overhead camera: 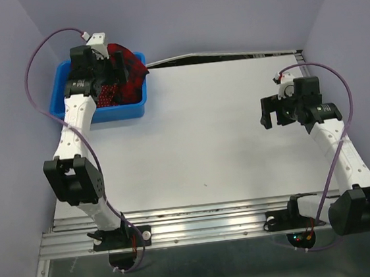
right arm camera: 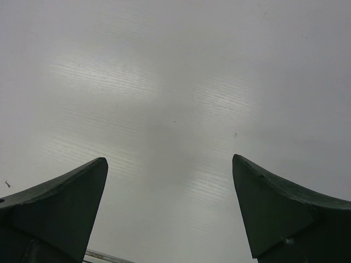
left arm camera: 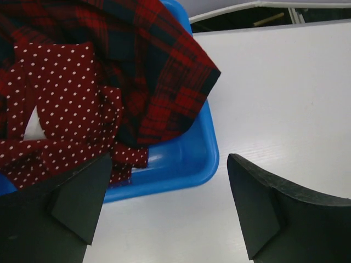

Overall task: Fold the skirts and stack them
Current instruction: Grab the skirt from the pile

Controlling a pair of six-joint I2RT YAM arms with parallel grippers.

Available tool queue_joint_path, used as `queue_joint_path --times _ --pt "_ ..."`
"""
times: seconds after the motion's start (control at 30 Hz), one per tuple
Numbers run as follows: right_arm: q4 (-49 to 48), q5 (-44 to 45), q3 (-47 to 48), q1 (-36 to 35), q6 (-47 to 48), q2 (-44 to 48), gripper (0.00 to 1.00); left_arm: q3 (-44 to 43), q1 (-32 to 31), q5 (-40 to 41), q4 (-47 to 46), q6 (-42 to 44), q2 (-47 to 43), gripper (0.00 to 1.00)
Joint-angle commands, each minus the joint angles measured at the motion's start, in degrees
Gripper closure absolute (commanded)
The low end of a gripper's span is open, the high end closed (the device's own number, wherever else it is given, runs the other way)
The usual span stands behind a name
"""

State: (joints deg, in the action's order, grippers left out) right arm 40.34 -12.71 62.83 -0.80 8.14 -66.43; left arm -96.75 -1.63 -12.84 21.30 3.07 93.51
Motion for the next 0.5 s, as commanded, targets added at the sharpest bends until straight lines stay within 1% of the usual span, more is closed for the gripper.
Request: queue_joint_path --times 0.0,0.27,0.47 --pt "-0.35 1.55 0.28 -0.08 0.12 -1.5 0.0 -5.89 -1.18 -0.69 -7.22 -7.62 6.83 0.02" --pt "-0.26 2.86 2.3 -0.08 0.38 -5.19 0.0 -9.95 -1.45 -4.73 -14.43 -13.43 17.04 0.02" --pt "-0.43 3.3 2.56 -0.08 0.65 -6.51 0.0 -13.72 -1.45 -5.35 -16.37 -16.78 24.34 0.02"
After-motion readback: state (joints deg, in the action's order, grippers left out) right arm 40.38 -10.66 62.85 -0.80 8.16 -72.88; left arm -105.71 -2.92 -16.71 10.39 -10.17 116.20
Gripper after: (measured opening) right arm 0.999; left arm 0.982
